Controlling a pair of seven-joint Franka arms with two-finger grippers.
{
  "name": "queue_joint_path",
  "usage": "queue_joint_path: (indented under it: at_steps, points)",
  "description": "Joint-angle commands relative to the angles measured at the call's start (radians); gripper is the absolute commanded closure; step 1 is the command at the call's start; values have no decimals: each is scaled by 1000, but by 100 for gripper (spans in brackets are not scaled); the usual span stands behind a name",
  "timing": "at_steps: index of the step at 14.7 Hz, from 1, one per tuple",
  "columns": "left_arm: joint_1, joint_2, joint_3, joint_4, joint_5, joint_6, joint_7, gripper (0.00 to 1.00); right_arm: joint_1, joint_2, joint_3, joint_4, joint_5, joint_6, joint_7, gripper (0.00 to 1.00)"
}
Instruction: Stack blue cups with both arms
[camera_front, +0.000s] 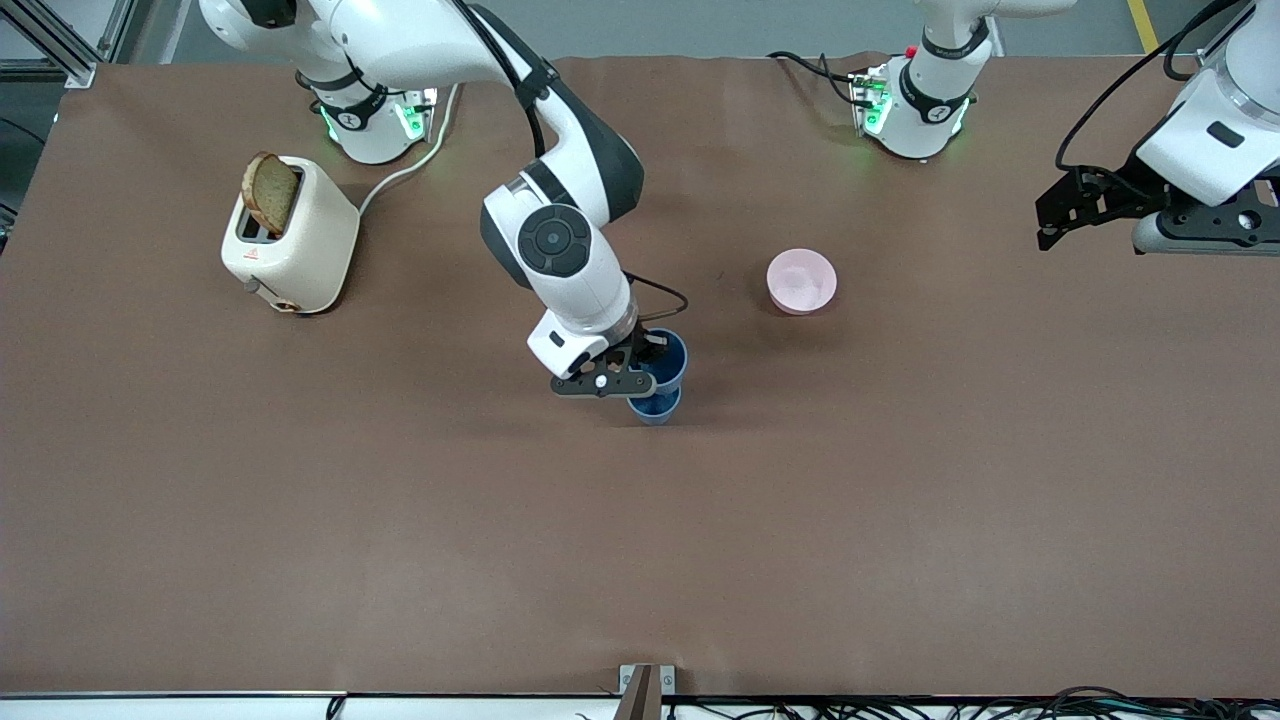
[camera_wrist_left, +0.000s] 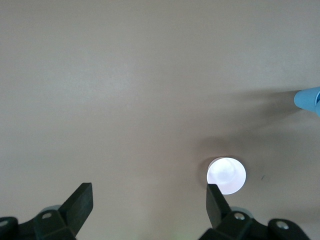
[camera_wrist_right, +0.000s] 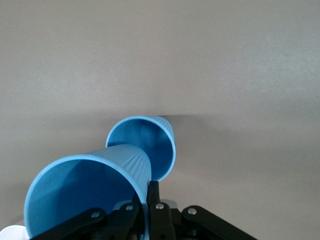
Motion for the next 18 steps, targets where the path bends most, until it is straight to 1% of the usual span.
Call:
queue_joint_path:
  at_steps: [1, 9, 11, 12, 13, 14, 15, 16, 18]
  points:
    - [-2, 8, 1, 20, -6, -2, -7, 0, 3, 13, -4, 1, 9, 10, -6, 99]
    - [-2, 17, -1, 23, -7, 12, 5, 0, -19, 22, -7, 6, 6, 11, -35, 98]
    - [-3, 17, -1, 23, -7, 12, 13, 0, -8, 42, -7, 4, 8, 39, -23, 97]
    - [-3, 19, -1, 23, -7, 12, 13, 0, -5, 46, -7, 2, 9, 51, -21, 95]
    - [-3, 19, -1, 23, -7, 12, 13, 0, -5, 48, -5, 2, 11, 53, -21, 83]
    - [-5, 19, -1, 23, -7, 12, 13, 0, -6, 46, -5, 4, 11, 53, -21, 43]
    - [-6, 19, -1, 25, -7, 12, 13, 0, -5, 43, -7, 6, 9, 53, -21, 12]
    - [-6, 19, -1, 25, -7, 12, 13, 0, -8, 42, -7, 7, 9, 53, -24, 1]
    - [-6, 20, -1, 26, -6, 12, 12, 0, -20, 23, -13, 9, 5, 47, -35, 0]
